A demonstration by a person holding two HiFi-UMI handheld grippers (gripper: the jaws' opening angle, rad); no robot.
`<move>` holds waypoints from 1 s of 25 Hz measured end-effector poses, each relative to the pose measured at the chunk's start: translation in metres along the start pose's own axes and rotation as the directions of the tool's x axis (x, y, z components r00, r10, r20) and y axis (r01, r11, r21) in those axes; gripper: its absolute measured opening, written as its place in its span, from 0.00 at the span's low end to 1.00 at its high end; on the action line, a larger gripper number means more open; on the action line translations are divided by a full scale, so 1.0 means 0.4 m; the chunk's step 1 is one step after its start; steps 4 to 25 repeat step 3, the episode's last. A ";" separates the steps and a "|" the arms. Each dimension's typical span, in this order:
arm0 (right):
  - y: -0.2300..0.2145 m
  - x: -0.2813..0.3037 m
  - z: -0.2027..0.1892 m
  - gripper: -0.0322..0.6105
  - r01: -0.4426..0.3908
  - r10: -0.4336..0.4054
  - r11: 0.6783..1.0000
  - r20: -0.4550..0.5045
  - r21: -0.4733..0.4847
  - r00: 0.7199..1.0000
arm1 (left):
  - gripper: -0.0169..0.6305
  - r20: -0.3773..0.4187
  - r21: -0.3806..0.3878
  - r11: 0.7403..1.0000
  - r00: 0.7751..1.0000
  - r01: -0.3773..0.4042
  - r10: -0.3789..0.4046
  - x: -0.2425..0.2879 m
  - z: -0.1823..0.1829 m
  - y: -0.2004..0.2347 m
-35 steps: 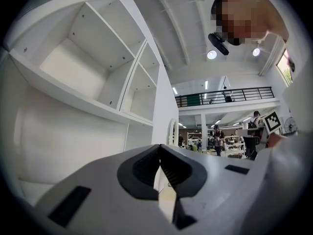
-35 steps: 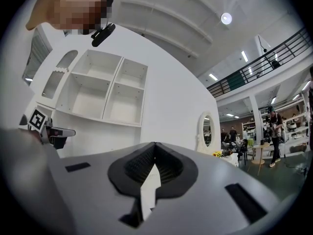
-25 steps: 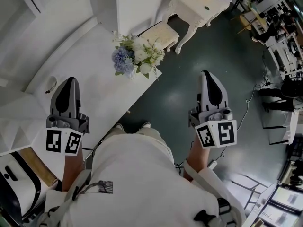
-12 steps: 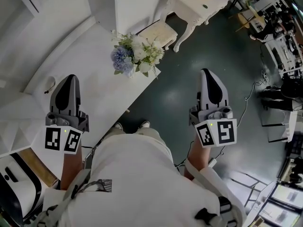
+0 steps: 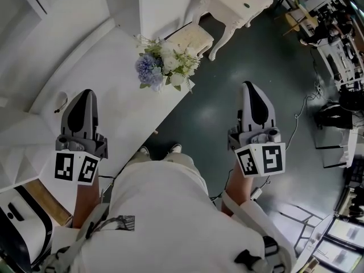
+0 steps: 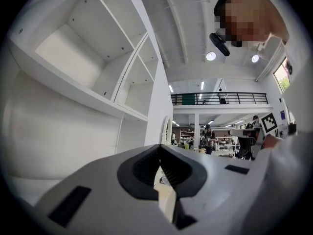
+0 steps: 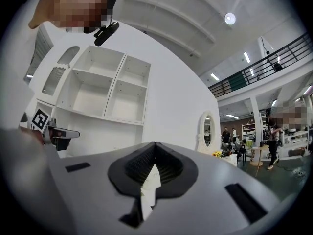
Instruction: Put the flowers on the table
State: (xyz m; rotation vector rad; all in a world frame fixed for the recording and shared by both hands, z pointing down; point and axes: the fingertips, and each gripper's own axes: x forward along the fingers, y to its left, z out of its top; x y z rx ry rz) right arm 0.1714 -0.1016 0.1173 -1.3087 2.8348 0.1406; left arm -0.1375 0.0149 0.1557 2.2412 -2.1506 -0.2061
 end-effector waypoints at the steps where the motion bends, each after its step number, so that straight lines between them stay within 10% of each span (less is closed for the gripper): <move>1: 0.001 -0.001 -0.003 0.06 0.002 -0.002 1.000 -0.002 0.001 1.000 | 0.05 -0.001 -0.002 1.000 1.000 0.003 -0.003 0.001 -0.003 0.000; 25: 0.002 -0.003 -0.008 0.06 0.006 -0.006 1.000 -0.005 0.003 1.000 | 0.05 -0.003 -0.005 1.000 1.000 0.008 -0.008 0.004 -0.007 0.000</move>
